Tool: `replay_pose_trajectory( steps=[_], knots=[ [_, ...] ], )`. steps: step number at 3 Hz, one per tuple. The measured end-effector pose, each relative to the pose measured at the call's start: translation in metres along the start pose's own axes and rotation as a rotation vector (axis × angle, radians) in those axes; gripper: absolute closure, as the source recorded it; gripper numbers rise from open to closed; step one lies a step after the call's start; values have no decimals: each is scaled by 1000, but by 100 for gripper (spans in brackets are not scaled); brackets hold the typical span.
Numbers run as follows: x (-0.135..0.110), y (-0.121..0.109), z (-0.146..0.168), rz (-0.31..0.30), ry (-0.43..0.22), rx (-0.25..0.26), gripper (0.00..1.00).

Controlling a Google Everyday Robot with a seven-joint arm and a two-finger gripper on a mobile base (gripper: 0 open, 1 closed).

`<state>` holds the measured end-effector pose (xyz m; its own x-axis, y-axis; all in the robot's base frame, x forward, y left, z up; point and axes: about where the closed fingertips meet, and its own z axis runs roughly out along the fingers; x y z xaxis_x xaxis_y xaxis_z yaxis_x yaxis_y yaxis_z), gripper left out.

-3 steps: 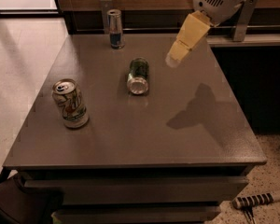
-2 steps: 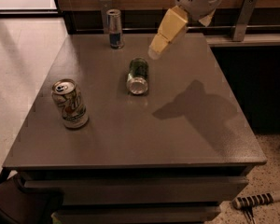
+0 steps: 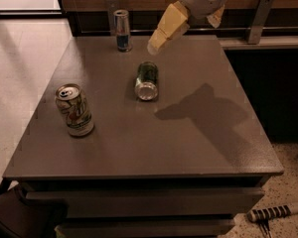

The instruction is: Place green can upright

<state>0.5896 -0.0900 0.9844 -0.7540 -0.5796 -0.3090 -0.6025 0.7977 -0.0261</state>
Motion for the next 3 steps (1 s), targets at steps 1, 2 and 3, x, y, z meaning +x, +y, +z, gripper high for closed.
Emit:
replay_pose_trajectory(
  steps=[1, 2, 3],
  knots=[
    [-10, -5, 16, 77, 38, -18, 0],
    [-20, -11, 36, 206, 100, -9, 0],
    [-36, -15, 54, 357, 133, 21, 0]
  ],
)
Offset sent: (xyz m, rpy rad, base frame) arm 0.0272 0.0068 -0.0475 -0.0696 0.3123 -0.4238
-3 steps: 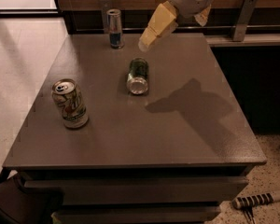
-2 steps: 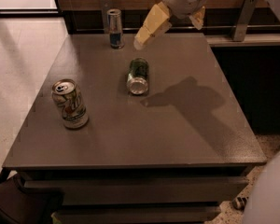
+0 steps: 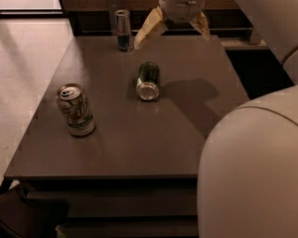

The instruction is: Place green can upright

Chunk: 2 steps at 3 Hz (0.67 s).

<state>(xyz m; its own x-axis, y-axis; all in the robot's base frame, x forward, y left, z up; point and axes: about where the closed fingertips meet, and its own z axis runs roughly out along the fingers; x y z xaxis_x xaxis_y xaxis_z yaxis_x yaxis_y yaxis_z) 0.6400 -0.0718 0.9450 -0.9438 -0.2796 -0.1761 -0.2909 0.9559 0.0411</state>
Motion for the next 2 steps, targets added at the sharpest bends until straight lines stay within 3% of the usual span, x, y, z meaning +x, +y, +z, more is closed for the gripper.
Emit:
replay_pose_trajectory(
  steps=[1, 2],
  knots=[
    [-8, 6, 17, 158, 38, 9, 0],
    [-5, 13, 32, 230, 79, 3, 0]
  ],
)
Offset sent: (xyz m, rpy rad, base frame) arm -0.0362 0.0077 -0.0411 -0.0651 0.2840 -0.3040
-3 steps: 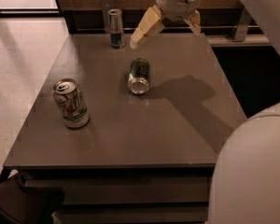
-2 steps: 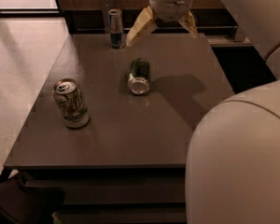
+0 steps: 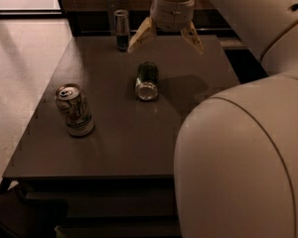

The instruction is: Place green can upright

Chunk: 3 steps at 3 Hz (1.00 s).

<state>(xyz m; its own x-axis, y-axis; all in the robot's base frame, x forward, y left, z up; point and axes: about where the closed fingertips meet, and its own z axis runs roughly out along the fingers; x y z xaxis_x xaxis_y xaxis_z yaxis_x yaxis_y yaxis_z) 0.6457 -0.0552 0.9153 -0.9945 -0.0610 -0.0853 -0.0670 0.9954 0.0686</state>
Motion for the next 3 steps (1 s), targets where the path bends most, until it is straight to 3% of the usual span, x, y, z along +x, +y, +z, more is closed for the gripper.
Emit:
replay_pose_trajectory(
  steps=[1, 3],
  knots=[
    [15, 12, 17, 62, 46, -24, 0],
    [34, 22, 55, 46, 30, -72, 0]
  ],
)
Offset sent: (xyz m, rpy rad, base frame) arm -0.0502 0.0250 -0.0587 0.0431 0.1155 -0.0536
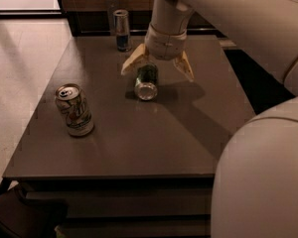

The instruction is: Place green can upright

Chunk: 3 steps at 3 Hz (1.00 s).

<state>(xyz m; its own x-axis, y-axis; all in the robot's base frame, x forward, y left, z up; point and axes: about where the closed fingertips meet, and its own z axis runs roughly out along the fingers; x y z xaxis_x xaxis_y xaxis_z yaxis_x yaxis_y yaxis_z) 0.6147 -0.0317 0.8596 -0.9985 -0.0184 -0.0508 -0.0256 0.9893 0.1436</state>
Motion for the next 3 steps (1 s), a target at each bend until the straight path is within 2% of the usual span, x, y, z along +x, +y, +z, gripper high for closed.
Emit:
replay_pose_trajectory(
  steps=[1, 2, 3],
  knots=[
    [-5, 1, 22, -32, -24, -15, 0],
    [-17, 3, 35, -68, -17, -5, 0],
    [-34, 5, 34, -100, -5, 30, 0]
  ],
)
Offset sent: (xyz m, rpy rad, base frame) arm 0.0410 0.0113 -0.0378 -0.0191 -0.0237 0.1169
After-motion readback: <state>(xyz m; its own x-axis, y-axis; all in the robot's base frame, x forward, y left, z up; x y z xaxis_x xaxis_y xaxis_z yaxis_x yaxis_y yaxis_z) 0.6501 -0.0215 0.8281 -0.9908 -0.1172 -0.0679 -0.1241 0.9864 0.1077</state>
